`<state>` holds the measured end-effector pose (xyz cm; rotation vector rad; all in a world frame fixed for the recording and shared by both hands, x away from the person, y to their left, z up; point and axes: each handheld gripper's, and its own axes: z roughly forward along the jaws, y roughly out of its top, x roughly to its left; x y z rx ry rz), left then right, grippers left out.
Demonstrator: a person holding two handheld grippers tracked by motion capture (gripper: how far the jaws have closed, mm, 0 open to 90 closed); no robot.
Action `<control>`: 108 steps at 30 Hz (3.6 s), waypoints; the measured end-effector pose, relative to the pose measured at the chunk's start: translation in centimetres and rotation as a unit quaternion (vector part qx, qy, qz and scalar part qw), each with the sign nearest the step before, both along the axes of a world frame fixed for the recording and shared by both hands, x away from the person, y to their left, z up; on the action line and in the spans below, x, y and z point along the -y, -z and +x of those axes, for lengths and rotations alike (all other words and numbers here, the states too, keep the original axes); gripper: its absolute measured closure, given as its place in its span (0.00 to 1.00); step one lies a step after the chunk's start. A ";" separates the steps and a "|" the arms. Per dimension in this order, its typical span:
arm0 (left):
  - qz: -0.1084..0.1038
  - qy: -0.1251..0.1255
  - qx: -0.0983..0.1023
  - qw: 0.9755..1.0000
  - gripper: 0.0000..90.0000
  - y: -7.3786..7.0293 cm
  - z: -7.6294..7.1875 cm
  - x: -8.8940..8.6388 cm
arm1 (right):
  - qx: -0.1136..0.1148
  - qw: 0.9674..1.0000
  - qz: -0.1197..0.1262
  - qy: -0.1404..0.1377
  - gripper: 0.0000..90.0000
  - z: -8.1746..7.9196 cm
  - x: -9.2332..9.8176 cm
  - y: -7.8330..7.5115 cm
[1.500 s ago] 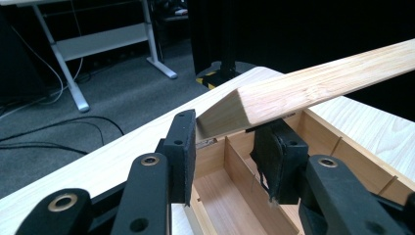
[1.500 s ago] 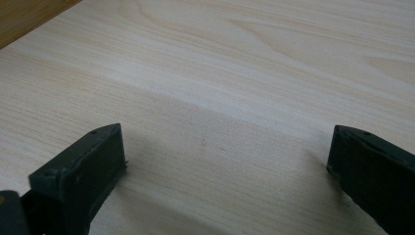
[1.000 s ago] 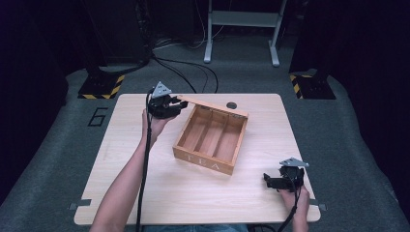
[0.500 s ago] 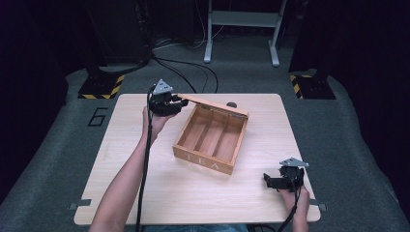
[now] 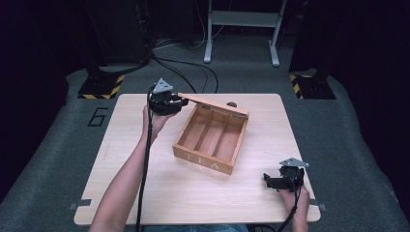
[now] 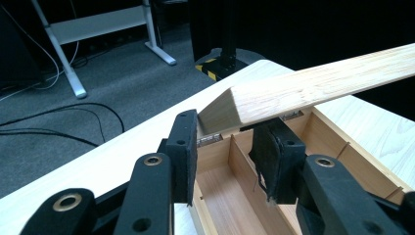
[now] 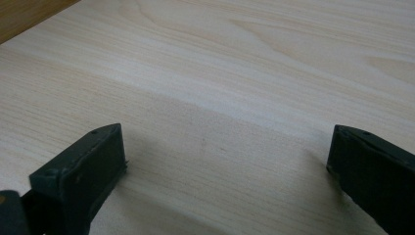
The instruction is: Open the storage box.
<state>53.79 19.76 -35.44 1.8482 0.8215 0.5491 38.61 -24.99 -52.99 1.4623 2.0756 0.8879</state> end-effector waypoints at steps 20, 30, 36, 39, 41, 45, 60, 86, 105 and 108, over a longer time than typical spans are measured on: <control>-0.005 0.001 -0.003 1.000 0.69 -0.2 0.3 0.0 | 0.000 1.000 0.000 0.000 0.00 0.0 0.0 0.0; -0.002 0.004 -0.005 1.000 0.69 -0.3 0.3 0.0 | 0.000 1.000 0.000 0.000 0.00 0.0 0.0 0.0; -0.002 0.004 -0.005 1.000 0.69 -0.3 0.4 0.0 | -0.001 1.000 0.001 0.000 0.00 0.0 0.0 0.0; -0.002 0.004 -0.005 1.000 0.69 -0.3 0.4 0.0 | -0.001 1.000 0.001 0.000 0.00 0.0 0.0 0.0; -0.002 0.004 -0.005 1.000 0.69 -0.3 0.3 0.0 | -0.001 1.000 0.000 0.000 0.00 0.0 0.0 0.0; -0.001 0.004 -0.006 1.000 0.69 -0.3 0.3 0.0 | -0.001 1.000 0.000 0.000 0.00 0.0 0.0 0.0; 0.001 0.005 -0.007 1.000 0.69 -0.3 0.4 0.0 | -0.001 1.000 0.001 0.000 0.00 0.0 0.0 0.0; 0.003 0.005 -0.010 1.000 0.69 -0.4 0.4 0.0 | -0.001 1.000 0.000 0.000 0.00 0.0 0.0 0.0; 0.006 0.007 -0.010 1.000 0.69 0.1 -0.2 -0.2 | 0.000 1.000 0.000 0.000 0.00 0.0 0.0 0.0; 0.011 0.006 -0.005 1.000 0.69 0.3 -0.5 -0.3 | 0.000 1.000 0.000 0.000 0.01 0.0 0.0 0.0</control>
